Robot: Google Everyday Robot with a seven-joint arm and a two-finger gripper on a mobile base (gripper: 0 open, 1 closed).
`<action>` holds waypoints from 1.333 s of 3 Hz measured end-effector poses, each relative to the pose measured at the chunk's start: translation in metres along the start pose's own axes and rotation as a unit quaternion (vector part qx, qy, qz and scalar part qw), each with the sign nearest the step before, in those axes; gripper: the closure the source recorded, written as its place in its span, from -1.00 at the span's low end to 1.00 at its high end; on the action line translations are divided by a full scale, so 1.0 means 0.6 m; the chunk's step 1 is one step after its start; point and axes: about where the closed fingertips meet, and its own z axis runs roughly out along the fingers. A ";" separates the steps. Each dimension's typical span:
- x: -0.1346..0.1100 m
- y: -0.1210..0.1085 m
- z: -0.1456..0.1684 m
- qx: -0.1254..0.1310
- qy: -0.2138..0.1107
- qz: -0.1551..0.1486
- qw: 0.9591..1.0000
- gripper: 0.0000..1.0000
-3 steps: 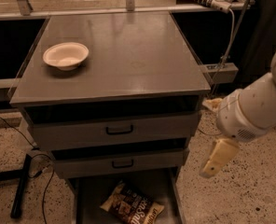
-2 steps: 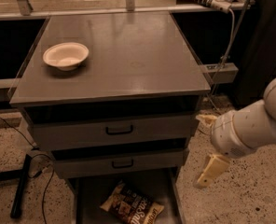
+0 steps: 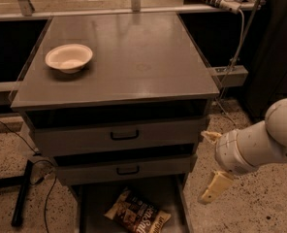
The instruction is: Pick brown chip bag from bottom drawer and place on counter
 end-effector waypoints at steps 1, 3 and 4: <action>0.030 0.001 0.049 0.006 -0.003 0.011 1.000 -1.00; 0.141 0.023 0.242 0.012 -0.038 0.053 0.998 -1.00; 0.173 0.032 0.312 0.009 -0.065 0.072 0.995 -1.00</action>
Offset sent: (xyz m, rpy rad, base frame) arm 0.0159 -0.0071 -0.2049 0.0731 0.0190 -0.1261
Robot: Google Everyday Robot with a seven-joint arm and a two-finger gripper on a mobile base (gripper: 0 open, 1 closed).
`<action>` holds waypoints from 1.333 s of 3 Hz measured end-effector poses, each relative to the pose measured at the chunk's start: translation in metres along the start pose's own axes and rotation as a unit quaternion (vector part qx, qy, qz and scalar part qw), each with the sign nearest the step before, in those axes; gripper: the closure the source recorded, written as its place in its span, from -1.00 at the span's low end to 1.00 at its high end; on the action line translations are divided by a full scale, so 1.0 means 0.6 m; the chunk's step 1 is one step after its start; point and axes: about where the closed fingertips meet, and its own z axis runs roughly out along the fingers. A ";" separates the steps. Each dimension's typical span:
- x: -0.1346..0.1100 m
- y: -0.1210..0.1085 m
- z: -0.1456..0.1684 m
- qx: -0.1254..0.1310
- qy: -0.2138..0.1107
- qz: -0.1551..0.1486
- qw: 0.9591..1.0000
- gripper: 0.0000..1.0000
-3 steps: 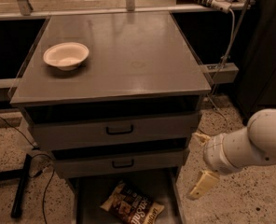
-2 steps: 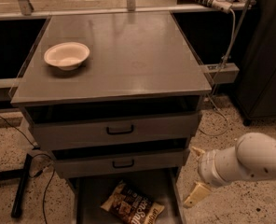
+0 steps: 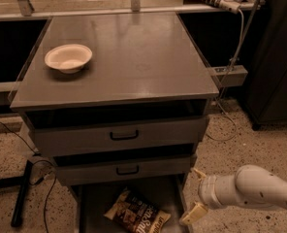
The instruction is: Pick brown chip bag from bottom drawer and place on counter
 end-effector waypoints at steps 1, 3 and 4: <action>0.027 0.010 0.038 -0.010 -0.013 0.030 0.999 -1.00; 0.033 0.018 0.075 -0.008 -0.005 0.032 0.999 -1.00; 0.040 0.027 0.159 -0.012 0.001 0.001 1.000 -1.00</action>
Offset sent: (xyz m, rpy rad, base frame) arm -0.0018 0.0016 -0.0235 0.0383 0.0306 -0.0290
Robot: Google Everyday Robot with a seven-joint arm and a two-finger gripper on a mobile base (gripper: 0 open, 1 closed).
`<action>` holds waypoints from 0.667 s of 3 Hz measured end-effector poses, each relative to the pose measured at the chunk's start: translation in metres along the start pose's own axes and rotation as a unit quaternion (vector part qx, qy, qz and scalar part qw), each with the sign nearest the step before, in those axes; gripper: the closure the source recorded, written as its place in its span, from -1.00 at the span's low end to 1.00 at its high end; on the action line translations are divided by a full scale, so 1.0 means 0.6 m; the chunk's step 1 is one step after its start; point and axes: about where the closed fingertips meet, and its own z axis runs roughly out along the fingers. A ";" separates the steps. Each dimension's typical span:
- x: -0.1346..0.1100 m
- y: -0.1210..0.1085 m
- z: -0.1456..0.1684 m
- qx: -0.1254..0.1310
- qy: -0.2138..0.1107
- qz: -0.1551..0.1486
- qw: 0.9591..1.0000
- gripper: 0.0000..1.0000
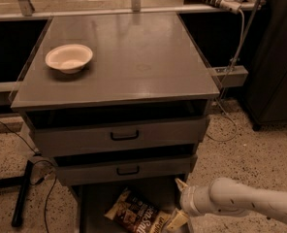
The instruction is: Pick brown chip bag from bottom drawer and place on counter
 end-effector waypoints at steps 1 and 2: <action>0.005 0.003 0.070 -0.001 -0.007 -0.034 0.999 -1.00; 0.019 0.006 0.121 -0.007 -0.032 -0.048 0.998 -1.00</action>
Offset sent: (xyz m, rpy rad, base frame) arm 0.0181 0.0410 -0.1015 0.0964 -0.0924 0.1095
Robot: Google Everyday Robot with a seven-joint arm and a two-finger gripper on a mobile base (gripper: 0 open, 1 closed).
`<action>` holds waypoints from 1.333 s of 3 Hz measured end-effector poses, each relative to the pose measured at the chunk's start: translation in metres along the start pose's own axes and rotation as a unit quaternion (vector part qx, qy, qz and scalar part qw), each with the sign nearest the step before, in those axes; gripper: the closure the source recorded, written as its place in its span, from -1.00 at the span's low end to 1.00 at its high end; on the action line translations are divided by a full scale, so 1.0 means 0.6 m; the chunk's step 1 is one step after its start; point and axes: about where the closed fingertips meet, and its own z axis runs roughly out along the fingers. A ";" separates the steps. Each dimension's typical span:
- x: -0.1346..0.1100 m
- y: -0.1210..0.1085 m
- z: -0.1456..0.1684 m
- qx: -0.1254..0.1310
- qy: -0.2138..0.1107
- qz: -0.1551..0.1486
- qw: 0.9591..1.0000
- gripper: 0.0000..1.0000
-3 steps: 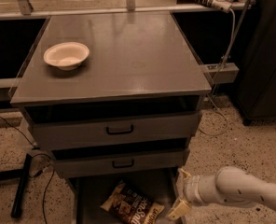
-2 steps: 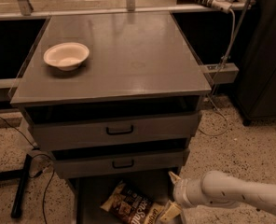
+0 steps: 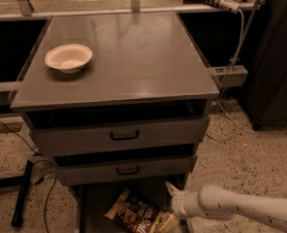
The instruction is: Pick brown chip bag from bottom drawer and place on counter
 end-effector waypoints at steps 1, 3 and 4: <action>0.040 0.012 0.037 0.003 -0.029 0.051 0.998 -1.00; 0.039 0.017 0.050 -0.001 -0.036 0.053 0.998 -1.00; 0.044 0.013 0.112 0.006 -0.058 0.037 0.998 -1.00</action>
Offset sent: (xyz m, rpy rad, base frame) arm -0.0015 -0.0021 -0.0230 0.0611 0.0281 -0.0562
